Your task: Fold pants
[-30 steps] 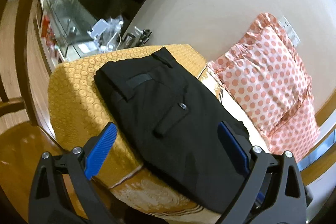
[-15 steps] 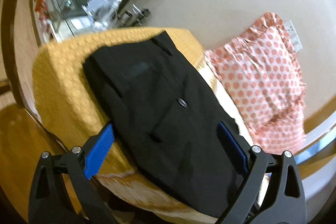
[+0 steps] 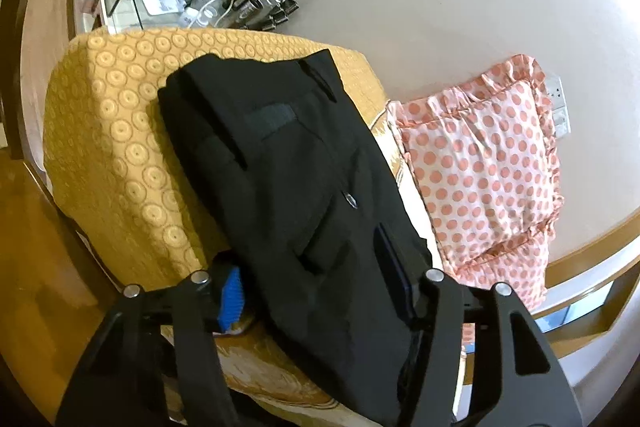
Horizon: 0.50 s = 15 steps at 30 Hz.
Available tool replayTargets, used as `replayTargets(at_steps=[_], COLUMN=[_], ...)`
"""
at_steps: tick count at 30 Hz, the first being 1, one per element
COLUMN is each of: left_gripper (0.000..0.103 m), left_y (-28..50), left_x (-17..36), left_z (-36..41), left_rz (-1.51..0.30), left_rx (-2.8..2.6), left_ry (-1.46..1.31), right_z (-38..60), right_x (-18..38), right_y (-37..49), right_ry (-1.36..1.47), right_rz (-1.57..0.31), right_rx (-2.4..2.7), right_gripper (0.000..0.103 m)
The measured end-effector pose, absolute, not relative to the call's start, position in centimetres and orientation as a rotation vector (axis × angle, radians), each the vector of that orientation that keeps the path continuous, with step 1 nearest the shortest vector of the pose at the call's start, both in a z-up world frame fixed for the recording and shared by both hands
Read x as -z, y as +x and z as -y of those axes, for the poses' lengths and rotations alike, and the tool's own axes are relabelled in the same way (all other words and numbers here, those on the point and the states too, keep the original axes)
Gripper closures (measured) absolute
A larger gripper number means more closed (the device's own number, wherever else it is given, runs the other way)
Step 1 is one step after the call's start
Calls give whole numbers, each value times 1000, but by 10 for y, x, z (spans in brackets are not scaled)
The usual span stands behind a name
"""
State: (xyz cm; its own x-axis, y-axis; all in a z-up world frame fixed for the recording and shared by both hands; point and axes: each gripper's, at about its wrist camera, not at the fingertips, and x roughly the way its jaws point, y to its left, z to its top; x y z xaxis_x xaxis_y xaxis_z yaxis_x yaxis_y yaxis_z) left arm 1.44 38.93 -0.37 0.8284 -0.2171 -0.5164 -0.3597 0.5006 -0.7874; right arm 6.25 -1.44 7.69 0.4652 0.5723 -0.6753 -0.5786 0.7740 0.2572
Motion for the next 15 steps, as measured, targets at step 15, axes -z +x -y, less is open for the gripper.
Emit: replayTargets(at_steps=[15], left_gripper=[89], left_y=[40], left_x=[-92], left_z=[-299], left_rz=[-552], left_rx=[-230], left_ry=[-455], right_z=[93], right_x=[-98], right_y=[55], right_ry=[141], right_rz=[-717], right_rx=[-625], right_gripper=[45])
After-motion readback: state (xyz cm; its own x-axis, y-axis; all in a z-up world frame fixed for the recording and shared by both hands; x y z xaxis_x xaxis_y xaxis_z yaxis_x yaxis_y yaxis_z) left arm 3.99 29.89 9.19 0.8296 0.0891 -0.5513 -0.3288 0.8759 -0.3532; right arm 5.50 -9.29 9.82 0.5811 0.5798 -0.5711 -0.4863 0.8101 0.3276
